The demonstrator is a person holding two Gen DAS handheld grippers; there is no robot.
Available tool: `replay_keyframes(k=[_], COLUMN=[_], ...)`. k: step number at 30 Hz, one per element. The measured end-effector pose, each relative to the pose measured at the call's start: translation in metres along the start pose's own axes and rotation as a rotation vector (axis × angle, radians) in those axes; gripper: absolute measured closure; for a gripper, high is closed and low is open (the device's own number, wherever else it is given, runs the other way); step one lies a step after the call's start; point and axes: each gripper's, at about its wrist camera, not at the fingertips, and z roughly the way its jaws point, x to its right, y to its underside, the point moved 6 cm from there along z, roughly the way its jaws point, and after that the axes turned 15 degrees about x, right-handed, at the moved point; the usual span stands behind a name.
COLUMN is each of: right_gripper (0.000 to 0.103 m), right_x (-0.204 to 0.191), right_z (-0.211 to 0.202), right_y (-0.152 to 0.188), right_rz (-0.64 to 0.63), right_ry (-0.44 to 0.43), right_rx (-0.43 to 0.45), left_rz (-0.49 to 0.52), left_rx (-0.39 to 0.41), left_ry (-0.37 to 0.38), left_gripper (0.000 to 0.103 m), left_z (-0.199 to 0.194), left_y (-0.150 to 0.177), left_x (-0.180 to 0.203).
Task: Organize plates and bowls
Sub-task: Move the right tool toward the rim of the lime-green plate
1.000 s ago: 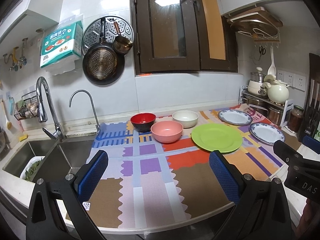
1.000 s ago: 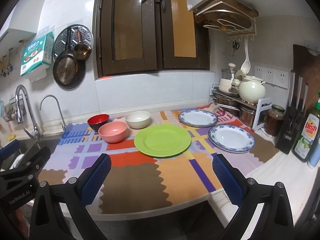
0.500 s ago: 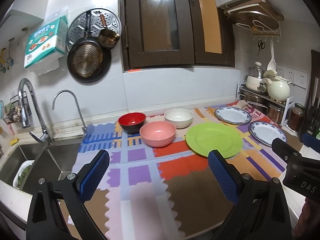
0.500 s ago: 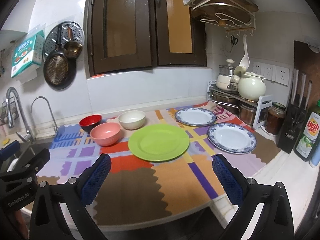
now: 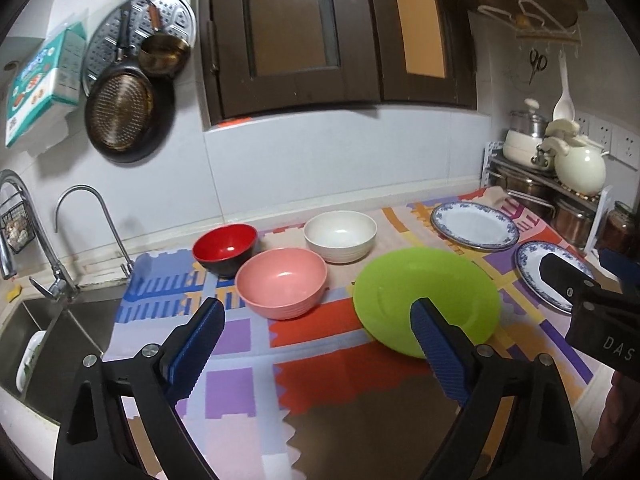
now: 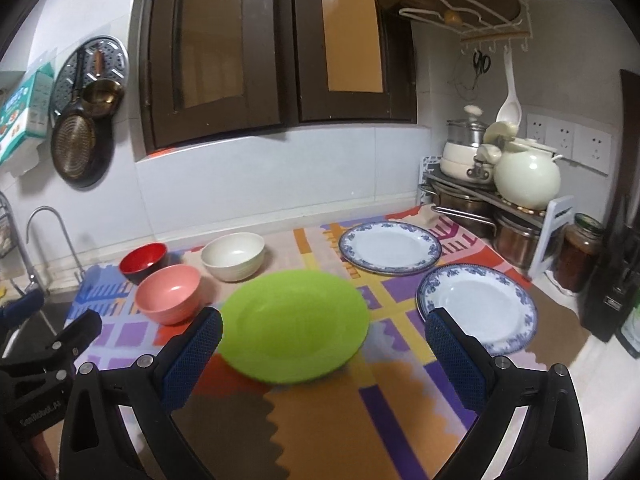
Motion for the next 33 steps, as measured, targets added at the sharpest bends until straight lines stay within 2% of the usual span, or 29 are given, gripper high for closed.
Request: replay_keyframes(k=[6, 12, 23, 29, 33], right_gripper=[0.001, 0.001, 0.001, 0.005, 0.009], right_x=[0.012, 0.019, 0.033, 0.036, 0.036], right_z=[0.041, 0.068, 0.116, 0.144, 0.16], right_y=[0.01, 0.021, 0.038, 0.053, 0.064], right_rz=[0.008, 0.008, -0.006, 0.0, -0.004], right_ry=[-0.031, -0.037, 0.006, 0.016, 0.017], right_rx=[-0.052, -0.109, -0.18, -0.241, -0.276], left_rz=[0.007, 0.012, 0.034, 0.051, 0.051], left_rx=[-0.051, -0.124, -0.206, -0.26, -0.318], left_ry=[-0.011, 0.025, 0.07, 0.097, 0.118], left_gripper=[0.011, 0.017, 0.023, 0.026, 0.032], left_z=[0.029, 0.06, 0.117, 0.145, 0.163], left_y=[0.009, 0.018, 0.037, 0.054, 0.069], left_x=[0.012, 0.026, 0.042, 0.048, 0.051])
